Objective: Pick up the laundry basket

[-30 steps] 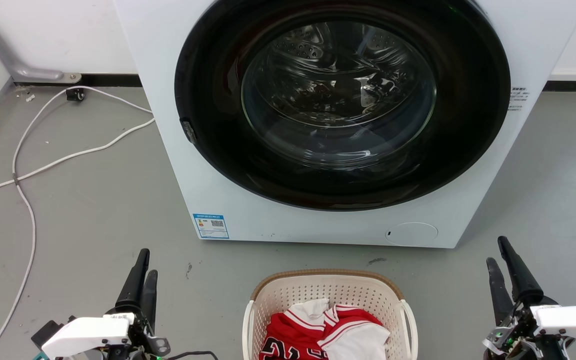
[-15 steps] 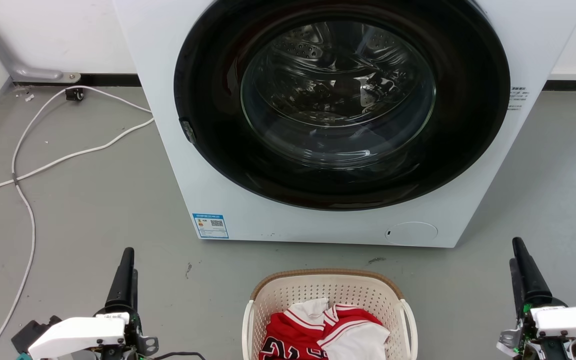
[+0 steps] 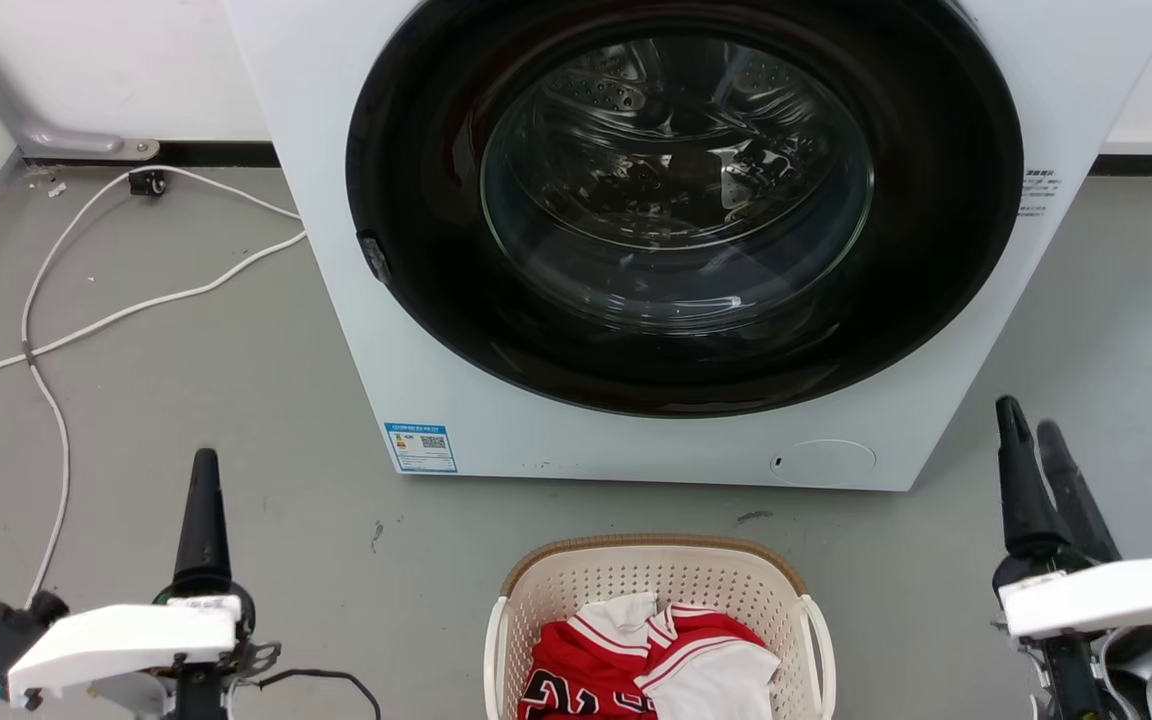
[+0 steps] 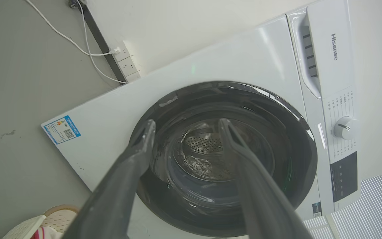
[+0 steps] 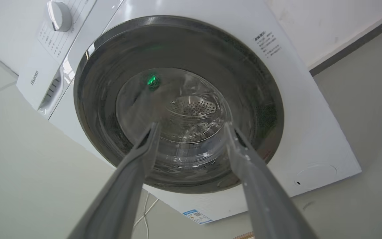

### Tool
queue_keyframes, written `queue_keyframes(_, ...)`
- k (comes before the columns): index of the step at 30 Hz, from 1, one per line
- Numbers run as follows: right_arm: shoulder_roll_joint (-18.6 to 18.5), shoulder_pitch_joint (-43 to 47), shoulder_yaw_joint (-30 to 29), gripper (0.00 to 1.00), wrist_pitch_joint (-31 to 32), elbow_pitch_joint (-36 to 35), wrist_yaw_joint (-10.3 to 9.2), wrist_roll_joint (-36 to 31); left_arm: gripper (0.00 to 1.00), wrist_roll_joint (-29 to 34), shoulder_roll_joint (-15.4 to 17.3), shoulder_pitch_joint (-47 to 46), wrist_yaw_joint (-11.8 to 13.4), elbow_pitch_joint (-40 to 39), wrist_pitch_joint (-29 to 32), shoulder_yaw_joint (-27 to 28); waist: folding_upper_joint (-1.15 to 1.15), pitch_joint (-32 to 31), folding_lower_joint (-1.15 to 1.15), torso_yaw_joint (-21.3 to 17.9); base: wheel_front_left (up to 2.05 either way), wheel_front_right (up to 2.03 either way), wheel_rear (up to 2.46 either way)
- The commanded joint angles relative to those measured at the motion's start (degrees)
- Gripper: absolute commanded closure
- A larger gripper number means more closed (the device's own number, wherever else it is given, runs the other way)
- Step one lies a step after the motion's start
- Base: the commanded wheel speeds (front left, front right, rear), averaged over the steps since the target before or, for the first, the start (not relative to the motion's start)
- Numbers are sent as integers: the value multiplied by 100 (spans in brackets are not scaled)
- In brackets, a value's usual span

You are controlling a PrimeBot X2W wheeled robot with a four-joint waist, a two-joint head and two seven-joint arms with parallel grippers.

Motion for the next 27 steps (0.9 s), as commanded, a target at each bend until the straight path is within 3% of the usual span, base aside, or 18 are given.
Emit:
queue_keyframes(1, -23, -125, 14, 0, -57, -222, 0, -285, 0, 259, 17, -49, 43, -211, -56, -63, 0, 3, 0, -1, 0, 0, 0)
queue_keyframes(9, -24, -16, 28, 0, -211, -406, 0, -1096, 0, 1384, 18, 75, 3, -725, -206, -588, 0, 13, 0, -3, 0, 0, 0)
queue_keyframes(14, -24, 60, 90, 0, -300, -437, 0, -1522, 0, 2144, 19, 160, 141, -726, -298, -920, 0, 16, 0, -9, 0, 0, 0)
queue_keyframes(27, -24, 186, 345, 0, -500, -411, 0, -2641, 0, 3490, 21, 173, 148, -953, -496, -1557, 0, 41, 0, -33, 0, 0, 0)
